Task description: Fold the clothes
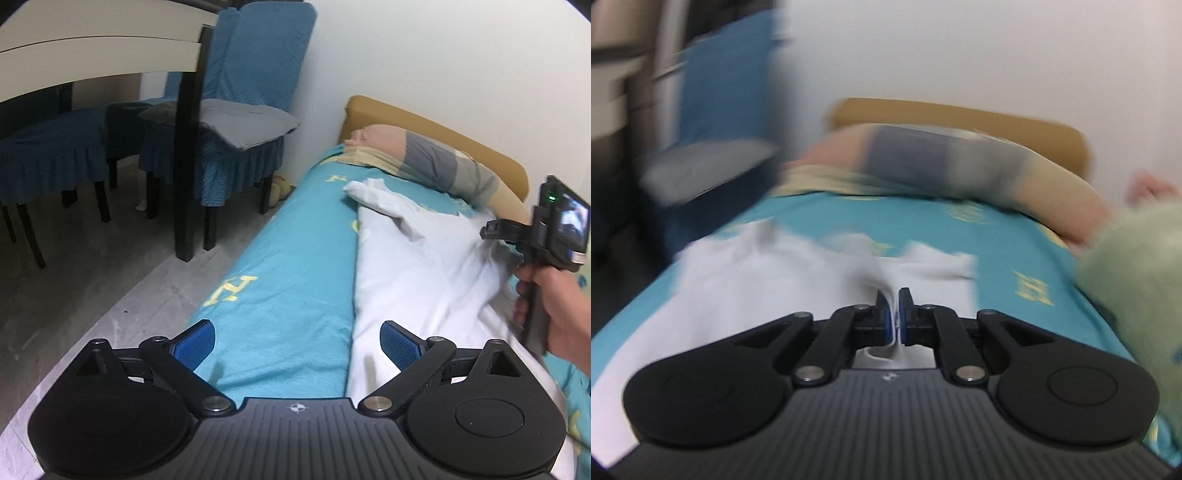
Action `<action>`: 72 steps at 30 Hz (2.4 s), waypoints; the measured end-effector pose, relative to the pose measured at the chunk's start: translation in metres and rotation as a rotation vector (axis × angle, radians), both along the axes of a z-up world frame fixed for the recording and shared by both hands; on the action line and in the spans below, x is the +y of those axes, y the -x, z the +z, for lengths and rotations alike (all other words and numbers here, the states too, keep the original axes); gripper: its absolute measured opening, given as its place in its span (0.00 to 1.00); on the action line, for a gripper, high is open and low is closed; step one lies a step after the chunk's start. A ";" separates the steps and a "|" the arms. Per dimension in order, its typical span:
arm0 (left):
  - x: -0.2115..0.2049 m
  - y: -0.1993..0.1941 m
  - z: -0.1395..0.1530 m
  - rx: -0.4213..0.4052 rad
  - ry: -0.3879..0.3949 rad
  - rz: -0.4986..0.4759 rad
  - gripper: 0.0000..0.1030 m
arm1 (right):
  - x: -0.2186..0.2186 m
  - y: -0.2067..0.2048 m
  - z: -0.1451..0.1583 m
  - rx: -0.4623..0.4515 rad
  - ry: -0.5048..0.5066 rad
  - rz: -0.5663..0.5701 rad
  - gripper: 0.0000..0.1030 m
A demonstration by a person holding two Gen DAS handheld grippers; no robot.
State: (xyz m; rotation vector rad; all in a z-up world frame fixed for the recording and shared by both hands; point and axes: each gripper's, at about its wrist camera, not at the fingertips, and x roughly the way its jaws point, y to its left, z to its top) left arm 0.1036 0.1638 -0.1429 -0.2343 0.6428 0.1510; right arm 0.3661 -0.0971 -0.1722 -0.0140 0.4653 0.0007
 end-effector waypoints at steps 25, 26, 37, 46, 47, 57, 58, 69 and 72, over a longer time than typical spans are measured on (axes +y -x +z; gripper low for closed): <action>-0.049 0.038 0.047 -0.013 -0.016 -0.153 0.96 | -0.001 0.230 0.130 -0.035 -0.145 0.168 0.82; -0.049 0.042 0.050 -0.004 0.006 -0.163 0.96 | -0.004 0.247 0.135 -0.040 -0.153 0.170 0.82; 0.005 0.054 0.057 0.293 0.294 -0.298 0.94 | -0.042 0.374 0.107 0.036 -0.181 0.188 0.82; 0.069 0.044 0.013 0.580 0.294 -0.442 0.76 | -0.041 0.364 0.090 0.122 -0.216 0.150 0.82; 0.075 0.046 0.009 0.600 0.282 -0.455 0.72 | -0.041 0.363 0.088 0.132 -0.213 0.145 0.82; 0.075 0.081 0.008 0.665 0.191 -0.772 0.34 | -0.044 0.349 0.079 0.191 -0.248 0.095 0.82; 0.070 0.081 0.007 0.684 0.167 -0.781 0.24 | -0.045 0.348 0.077 0.198 -0.252 0.090 0.82; -0.004 0.100 0.072 0.693 -0.117 -0.825 0.02 | -0.066 0.351 0.076 0.219 -0.334 0.028 0.82; -0.041 0.105 0.098 0.657 -0.082 -0.813 0.02 | -0.072 0.352 0.078 0.212 -0.358 0.019 0.82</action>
